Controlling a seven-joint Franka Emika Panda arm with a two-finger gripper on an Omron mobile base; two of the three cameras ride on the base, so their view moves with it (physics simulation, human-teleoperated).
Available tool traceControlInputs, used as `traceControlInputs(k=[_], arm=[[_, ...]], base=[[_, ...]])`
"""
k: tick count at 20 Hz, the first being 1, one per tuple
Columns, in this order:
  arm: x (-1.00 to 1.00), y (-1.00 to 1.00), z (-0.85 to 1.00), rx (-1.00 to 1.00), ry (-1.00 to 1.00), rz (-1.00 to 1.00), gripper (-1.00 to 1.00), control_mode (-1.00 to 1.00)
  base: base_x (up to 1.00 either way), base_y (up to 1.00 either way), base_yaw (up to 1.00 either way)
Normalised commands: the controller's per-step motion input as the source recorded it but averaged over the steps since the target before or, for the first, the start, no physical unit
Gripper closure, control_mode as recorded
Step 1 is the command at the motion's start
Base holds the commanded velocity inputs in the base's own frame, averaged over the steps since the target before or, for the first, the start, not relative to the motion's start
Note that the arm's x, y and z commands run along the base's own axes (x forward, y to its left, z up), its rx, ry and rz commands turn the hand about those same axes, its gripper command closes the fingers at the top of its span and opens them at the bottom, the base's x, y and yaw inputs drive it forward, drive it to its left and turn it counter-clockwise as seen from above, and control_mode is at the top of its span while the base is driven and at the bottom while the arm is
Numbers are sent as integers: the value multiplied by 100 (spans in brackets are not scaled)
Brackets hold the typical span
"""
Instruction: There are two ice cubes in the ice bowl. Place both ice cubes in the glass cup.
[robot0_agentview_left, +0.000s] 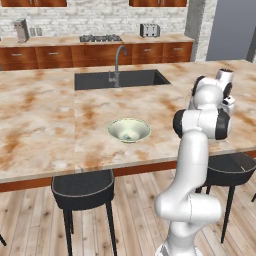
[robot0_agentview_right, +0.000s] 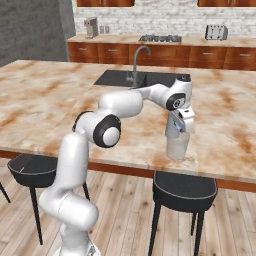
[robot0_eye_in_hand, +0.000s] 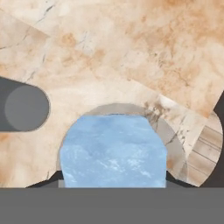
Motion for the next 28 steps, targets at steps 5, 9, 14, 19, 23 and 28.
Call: traceControlInputs(k=[5,9,14,19,23,28], arm=[[9,-6,-23,-7,0,4,100,-100],[7,-3,-2,0,0,1,100,-100],[29,-8,-8,0,0,0,100,-100],[26,-10,-7,0,0,0,100,-100],[-23,-1,0,0,0,2,-100,-100],[-60,2,0,0,-6,1,-100,-100]], base=[[0,0,0],[0,0,0],[0,0,0],[0,0,0],[0,0,0],[0,0,0]])
